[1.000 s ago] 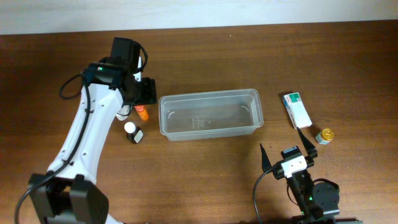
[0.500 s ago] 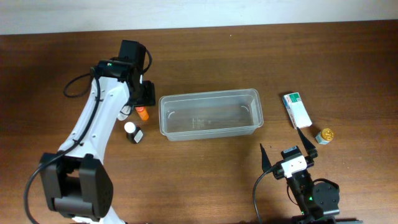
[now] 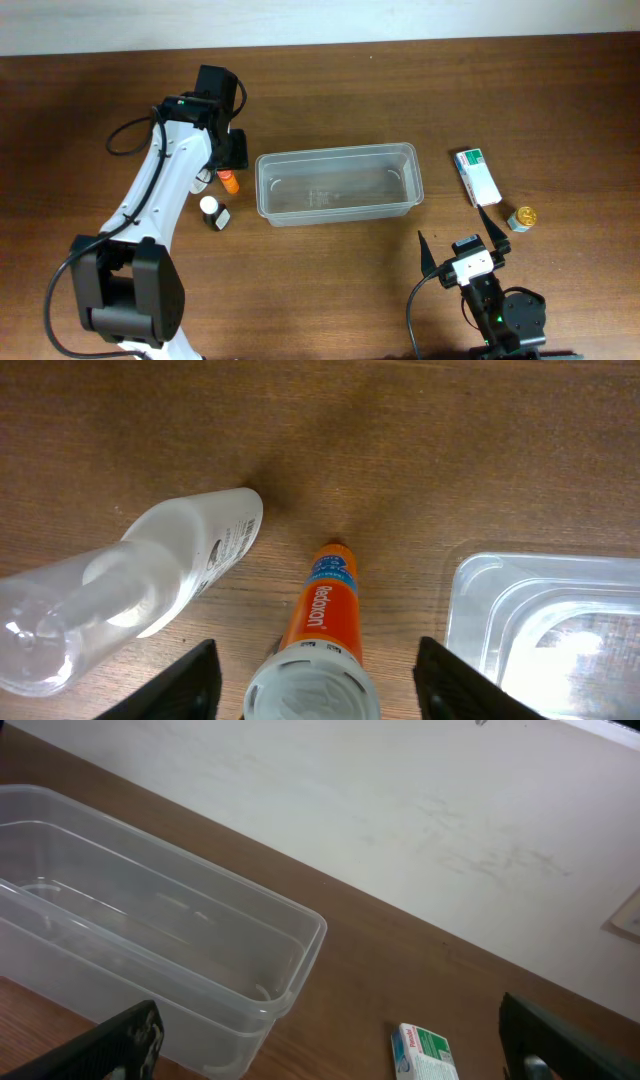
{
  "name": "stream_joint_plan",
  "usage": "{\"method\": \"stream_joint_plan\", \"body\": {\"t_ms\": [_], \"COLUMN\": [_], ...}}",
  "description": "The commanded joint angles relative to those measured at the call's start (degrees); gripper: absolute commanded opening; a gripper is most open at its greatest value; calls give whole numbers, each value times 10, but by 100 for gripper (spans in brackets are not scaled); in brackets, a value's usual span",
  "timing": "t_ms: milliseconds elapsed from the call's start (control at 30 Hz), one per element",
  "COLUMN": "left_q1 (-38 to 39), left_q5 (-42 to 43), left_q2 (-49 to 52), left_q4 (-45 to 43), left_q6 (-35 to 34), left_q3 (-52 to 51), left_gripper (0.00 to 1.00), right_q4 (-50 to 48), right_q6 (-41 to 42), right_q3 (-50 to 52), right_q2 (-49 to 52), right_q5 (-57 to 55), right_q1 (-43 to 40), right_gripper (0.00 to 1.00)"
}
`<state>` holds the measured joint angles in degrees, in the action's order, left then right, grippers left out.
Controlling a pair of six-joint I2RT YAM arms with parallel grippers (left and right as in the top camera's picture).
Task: Pack container
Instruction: 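Lower the left gripper and close it on the orange tube's cap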
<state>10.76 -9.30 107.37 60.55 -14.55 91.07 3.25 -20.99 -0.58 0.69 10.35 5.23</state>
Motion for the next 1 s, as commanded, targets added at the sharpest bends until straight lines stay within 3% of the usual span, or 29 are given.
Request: {"method": "stream_joint_plan", "body": {"t_ms": [0, 967], "left_q1": [0, 0], "left_q5": [-6, 19], "left_q2": [6, 6], "left_q4": [-1, -1], "left_q6": [-2, 9], "left_q3": [-2, -3], "left_gripper": [60, 59], "right_q4": [4, 4], "right_q6": [5, 5], "right_q3": [3, 3], "right_q2": [-4, -4], "right_q5": [-3, -3], "right_q1": [-4, -4], "right_gripper": [98, 98]}}
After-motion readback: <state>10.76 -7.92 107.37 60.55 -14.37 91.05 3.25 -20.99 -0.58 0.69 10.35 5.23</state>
